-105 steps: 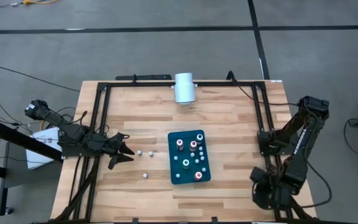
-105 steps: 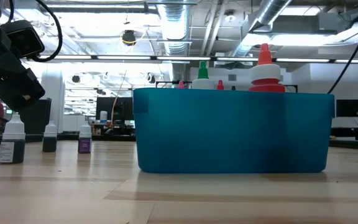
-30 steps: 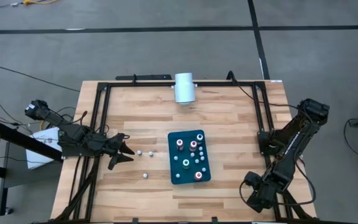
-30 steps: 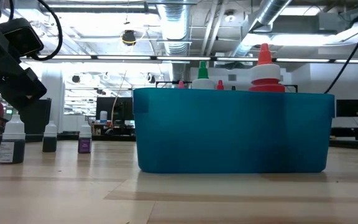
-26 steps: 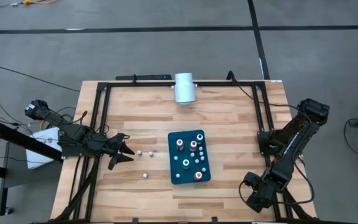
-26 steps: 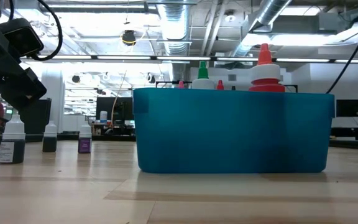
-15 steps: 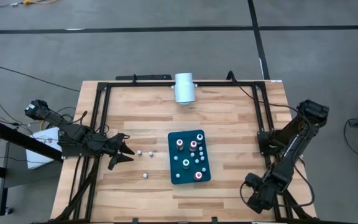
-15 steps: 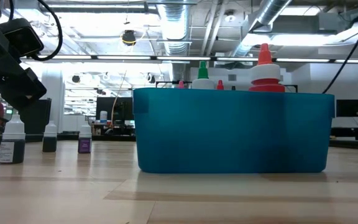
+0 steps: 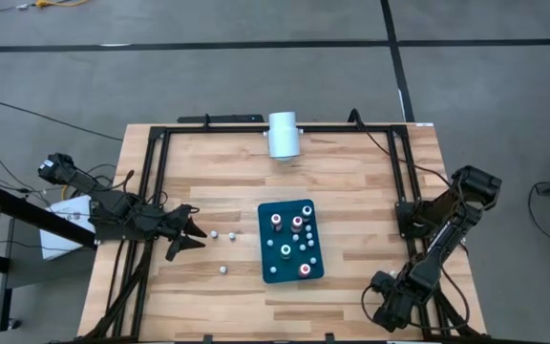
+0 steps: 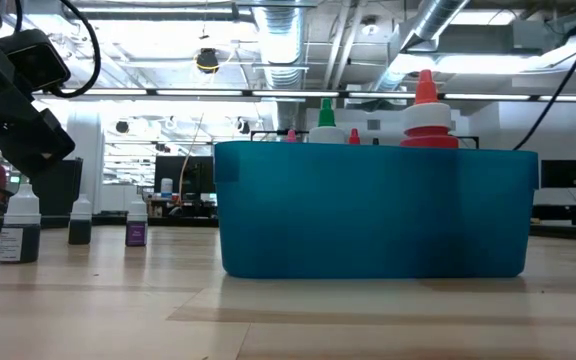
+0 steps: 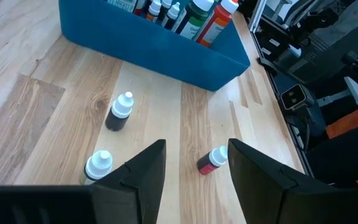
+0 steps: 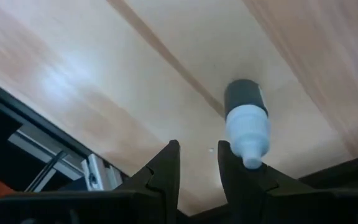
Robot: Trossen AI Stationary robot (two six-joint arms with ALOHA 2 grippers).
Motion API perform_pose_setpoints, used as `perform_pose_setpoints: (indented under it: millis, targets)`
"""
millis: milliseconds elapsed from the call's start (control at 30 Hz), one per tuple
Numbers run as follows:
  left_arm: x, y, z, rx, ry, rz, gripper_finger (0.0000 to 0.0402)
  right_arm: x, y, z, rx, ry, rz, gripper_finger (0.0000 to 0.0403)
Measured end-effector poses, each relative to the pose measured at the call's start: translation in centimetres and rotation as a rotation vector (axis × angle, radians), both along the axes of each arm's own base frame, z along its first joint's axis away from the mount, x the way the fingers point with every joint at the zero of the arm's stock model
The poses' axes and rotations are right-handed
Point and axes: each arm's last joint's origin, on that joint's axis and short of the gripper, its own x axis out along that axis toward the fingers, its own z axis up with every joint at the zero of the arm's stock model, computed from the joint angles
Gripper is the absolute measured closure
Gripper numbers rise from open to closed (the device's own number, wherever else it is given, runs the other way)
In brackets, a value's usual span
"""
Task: Pick & Place food coloring
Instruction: Put the right small green food coloring bottle into the blue bin
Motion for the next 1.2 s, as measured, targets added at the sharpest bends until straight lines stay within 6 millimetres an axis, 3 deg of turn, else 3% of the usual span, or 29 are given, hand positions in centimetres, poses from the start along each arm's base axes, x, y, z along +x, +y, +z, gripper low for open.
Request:
perform_pose_setpoints:
  millis: [1200]
  targets:
    - [0.02,-0.01,0.06,-0.007,-0.005,0.001,0.0236,0.31,-0.59,-0.76,-0.106,-0.027,-0.029,0.0304]
